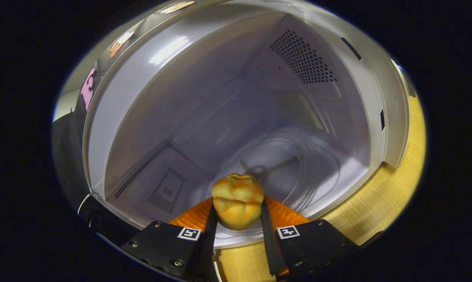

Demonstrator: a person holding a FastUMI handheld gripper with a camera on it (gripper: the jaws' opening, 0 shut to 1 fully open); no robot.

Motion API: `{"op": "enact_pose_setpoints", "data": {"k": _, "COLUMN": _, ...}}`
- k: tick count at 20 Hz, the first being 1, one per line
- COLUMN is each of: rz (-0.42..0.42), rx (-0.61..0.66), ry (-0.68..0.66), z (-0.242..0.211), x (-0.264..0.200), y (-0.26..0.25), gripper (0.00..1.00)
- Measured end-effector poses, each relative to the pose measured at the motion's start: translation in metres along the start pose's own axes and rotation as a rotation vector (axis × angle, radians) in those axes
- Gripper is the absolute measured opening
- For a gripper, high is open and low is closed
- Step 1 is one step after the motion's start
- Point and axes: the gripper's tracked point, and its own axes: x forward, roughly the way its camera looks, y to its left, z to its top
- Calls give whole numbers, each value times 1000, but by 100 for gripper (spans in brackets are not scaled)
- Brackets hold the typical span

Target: Open the microwave, put the food inside, and close the microwave door.

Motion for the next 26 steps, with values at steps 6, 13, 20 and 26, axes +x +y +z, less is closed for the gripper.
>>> {"op": "enact_pose_setpoints", "data": {"k": 6, "rz": -6, "rx": -10, "ry": -37, "z": 8, "x": 5, "y": -1, "gripper": 70}}
{"op": "enact_pose_setpoints", "data": {"k": 13, "rz": -4, "rx": -95, "ry": -89, "z": 10, "x": -4, "y": 10, "gripper": 96}}
{"op": "enact_pose_setpoints", "data": {"k": 20, "rz": 4, "rx": -112, "ry": -89, "z": 10, "x": -20, "y": 12, "gripper": 96}}
{"op": "enact_pose_setpoints", "data": {"k": 26, "rz": 85, "rx": -161, "ry": -95, "z": 19, "x": -75, "y": 22, "gripper": 96}}
